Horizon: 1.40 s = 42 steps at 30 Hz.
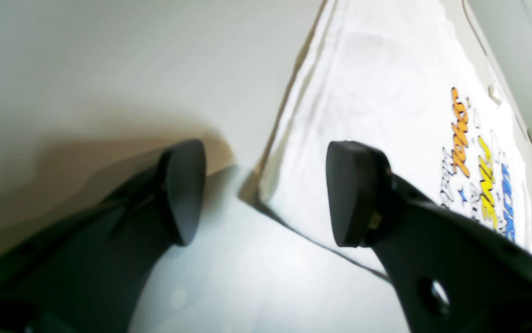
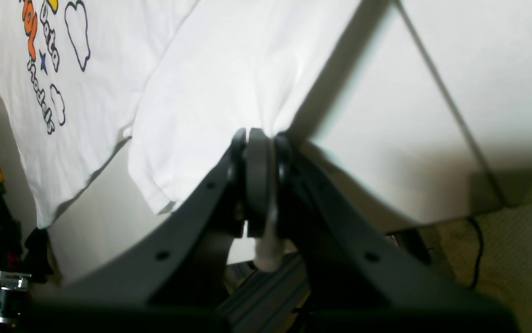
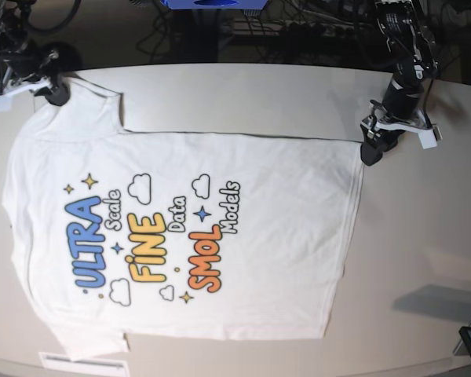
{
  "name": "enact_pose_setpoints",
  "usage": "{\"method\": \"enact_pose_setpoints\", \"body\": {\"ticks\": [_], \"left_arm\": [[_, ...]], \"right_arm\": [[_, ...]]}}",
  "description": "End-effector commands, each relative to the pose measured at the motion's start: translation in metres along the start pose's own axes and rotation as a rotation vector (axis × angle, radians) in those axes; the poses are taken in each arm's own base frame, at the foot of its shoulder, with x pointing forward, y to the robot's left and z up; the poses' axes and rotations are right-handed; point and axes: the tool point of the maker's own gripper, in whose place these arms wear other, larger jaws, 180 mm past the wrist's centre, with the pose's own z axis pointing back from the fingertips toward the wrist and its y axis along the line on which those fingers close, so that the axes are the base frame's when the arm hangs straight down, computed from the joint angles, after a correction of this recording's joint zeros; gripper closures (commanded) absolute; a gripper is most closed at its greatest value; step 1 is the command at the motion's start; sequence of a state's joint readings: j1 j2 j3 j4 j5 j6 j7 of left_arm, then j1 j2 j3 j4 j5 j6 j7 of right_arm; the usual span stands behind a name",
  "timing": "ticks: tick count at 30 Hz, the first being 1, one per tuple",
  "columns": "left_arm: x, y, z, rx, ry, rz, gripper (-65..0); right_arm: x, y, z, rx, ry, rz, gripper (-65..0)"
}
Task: Fold the T-shirt properly
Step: 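Grasp the shirt's shoulder corners with both grippers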
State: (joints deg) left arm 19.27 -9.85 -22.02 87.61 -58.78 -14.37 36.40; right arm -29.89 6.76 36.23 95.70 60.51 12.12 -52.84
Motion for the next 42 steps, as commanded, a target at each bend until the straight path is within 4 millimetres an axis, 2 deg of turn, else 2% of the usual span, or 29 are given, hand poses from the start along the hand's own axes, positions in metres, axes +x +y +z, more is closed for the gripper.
{"method": "enact_pose_setpoints", "body": {"ticks": [1, 6, 12, 15, 22, 23, 24, 28, 29, 38, 42], "left_arm": [[-0.015, 0.008, 0.001, 0.038, 0.078, -0.007, -40.3], [-0.022, 0.004, -0.001, 0.029, 0.098, 0.003, -40.3], [-0.040, -0.014, -0.008, -0.015, 0.150, -0.018, -40.1], [-0.042, -0.022, -0.013, -0.036, 0.156, -0.022, -40.1], [-0.055, -0.015, -0.022, -0.022, 0.192, 0.007, -39.1], [-0.055, -0.015, -0.023, -0.020, 0.193, 0.009, -37.0], [-0.057, -0.013, -0.023, -0.016, 0.197, 0.013, -32.1], [-0.057, -0.010, -0.021, -0.010, 0.196, 0.015, -5.2], [-0.056, -0.010, -0.021, -0.008, 0.195, 0.014, -0.3], [-0.055, -0.009, -0.015, -0.008, 0.197, -0.001, 0.0], [-0.044, -0.021, -0.004, -0.035, 0.172, -0.051, 0.0]], "right_arm": [[0.003, -0.001, 0.003, -0.003, 0.001, 0.015, -0.3], [0.003, 0.000, 0.003, -0.002, 0.000, 0.015, -0.3], [0.004, 0.000, 0.003, -0.001, -0.001, 0.015, -0.3], [0.004, 0.000, 0.003, -0.001, -0.001, 0.015, -0.3], [0.003, 0.000, 0.003, -0.002, 0.000, 0.015, -0.3], [0.003, 0.000, 0.003, -0.002, 0.000, 0.015, -0.3], [0.003, 0.000, 0.003, -0.002, 0.000, 0.015, -0.3], [0.003, 0.000, 0.003, -0.002, 0.000, 0.015, -0.3], [0.003, 0.000, 0.003, -0.002, 0.000, 0.015, -0.3], [0.007, 0.005, 0.006, 0.002, -0.006, 0.041, -0.3], [0.014, 0.025, 0.014, 0.030, -0.014, 0.107, -0.3]]}}
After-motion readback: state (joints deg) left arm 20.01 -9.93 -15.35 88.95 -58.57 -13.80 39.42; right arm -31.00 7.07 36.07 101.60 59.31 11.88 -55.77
